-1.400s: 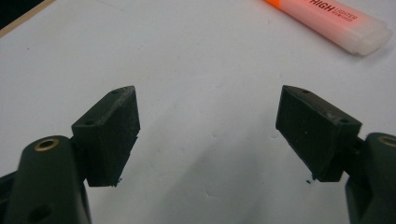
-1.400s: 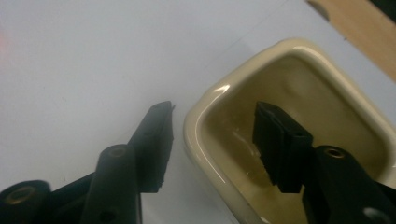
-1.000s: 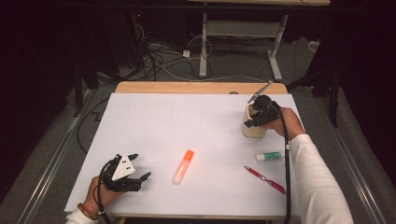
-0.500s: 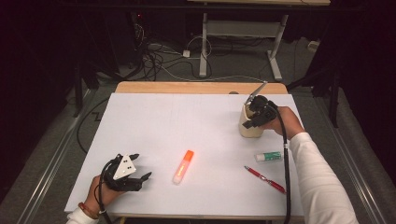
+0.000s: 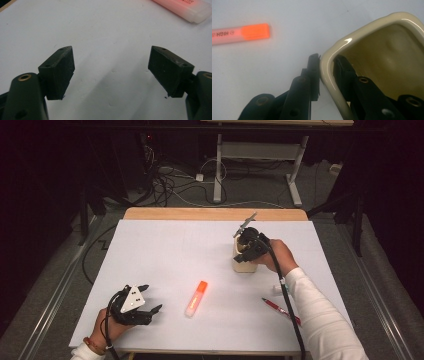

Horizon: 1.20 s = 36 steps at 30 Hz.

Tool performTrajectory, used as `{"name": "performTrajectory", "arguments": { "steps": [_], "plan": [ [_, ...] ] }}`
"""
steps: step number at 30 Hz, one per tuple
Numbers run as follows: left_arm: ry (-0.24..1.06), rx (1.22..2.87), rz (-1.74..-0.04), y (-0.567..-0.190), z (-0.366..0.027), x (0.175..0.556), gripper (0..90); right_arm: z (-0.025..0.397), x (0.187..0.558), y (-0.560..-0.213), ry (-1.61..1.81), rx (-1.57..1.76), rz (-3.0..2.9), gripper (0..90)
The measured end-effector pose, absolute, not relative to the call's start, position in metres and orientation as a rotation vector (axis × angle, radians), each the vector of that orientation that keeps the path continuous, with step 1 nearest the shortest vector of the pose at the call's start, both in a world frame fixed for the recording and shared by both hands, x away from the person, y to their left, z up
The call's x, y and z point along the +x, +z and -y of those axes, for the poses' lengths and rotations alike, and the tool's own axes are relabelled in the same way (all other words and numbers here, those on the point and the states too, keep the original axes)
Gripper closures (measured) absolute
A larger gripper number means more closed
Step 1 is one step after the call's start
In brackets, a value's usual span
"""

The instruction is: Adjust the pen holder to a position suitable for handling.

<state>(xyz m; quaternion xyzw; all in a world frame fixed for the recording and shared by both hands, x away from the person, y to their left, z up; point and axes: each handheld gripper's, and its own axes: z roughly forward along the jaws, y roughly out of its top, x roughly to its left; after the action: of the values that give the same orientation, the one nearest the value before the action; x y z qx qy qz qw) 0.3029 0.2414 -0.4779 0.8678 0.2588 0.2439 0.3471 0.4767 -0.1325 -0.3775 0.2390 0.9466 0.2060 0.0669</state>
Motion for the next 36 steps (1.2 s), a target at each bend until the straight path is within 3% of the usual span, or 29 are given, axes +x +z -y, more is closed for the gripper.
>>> {"name": "performTrajectory", "arguments": {
  "steps": [19, 36],
  "plan": [
    [0.629, 2.253, -0.662, -0.478, -0.24, 0.302, 20.3, 0.083, 0.473, -0.38, 0.727, 0.72, -2.847, 76.4],
    [0.628, 2.26, -0.66, -0.479, -0.239, 0.301, 20.3, 0.078, 0.465, -0.374, 0.739, 0.465, -2.901, 80.0]
  ]
}}
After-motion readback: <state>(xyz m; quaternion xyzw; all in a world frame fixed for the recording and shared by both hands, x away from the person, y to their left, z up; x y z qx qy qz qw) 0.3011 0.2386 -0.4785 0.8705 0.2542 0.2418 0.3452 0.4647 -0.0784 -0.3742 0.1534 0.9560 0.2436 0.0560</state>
